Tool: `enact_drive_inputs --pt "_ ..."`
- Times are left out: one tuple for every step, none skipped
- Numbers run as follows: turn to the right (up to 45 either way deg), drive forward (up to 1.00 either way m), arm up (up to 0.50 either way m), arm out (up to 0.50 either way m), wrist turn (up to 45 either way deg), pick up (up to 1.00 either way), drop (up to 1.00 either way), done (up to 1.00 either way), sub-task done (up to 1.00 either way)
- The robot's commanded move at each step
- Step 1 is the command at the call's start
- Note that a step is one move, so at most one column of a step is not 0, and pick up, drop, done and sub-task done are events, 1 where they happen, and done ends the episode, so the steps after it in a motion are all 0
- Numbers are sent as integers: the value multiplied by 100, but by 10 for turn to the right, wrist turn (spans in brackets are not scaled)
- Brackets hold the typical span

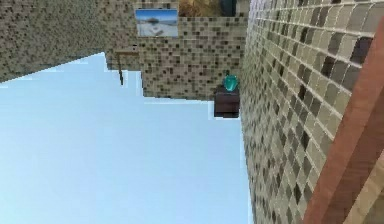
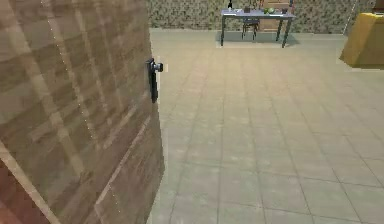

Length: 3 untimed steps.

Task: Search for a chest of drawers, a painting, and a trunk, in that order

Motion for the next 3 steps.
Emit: enact_drive_inputs --pt "0 100 0 0 0 0 0 0 0" --pt "0 95 0 0 0 0 0 0 0" --pt "270 0 0 0 0 0 0 0 0"
